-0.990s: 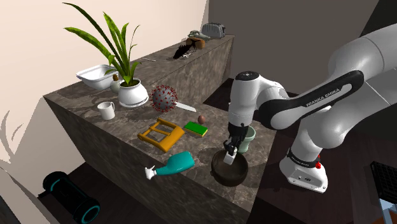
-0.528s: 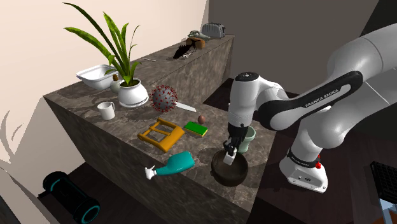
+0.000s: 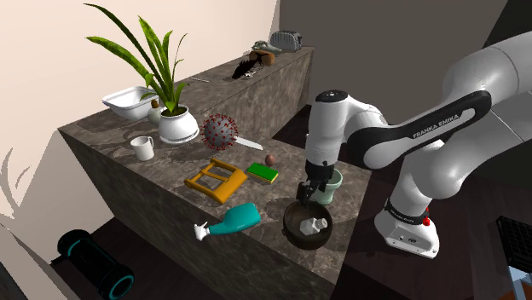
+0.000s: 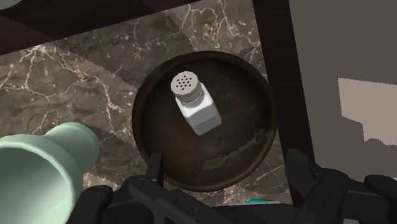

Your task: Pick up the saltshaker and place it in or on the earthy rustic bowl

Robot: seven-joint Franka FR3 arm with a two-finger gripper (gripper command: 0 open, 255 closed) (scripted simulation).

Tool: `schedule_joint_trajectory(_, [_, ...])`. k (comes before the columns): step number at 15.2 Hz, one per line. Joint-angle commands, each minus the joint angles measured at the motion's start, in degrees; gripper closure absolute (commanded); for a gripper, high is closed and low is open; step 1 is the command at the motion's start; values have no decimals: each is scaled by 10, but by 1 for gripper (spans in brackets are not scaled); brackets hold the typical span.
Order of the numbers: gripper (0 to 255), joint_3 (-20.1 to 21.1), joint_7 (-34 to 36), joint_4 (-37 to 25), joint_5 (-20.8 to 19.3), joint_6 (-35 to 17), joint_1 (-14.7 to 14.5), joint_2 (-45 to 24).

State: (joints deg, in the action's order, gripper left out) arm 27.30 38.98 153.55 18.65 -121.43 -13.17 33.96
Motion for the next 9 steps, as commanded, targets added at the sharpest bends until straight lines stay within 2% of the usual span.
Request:
schedule_joint_trajectory(1, [0, -12, -1, -21, -6, 42, 0, 20])
schedule_joint_trajectory(2, [0, -17, -1, -32, -9, 59, 1, 27])
schedule_joint_trajectory(9, [0, -17, -1, -32, -9, 59, 1, 27])
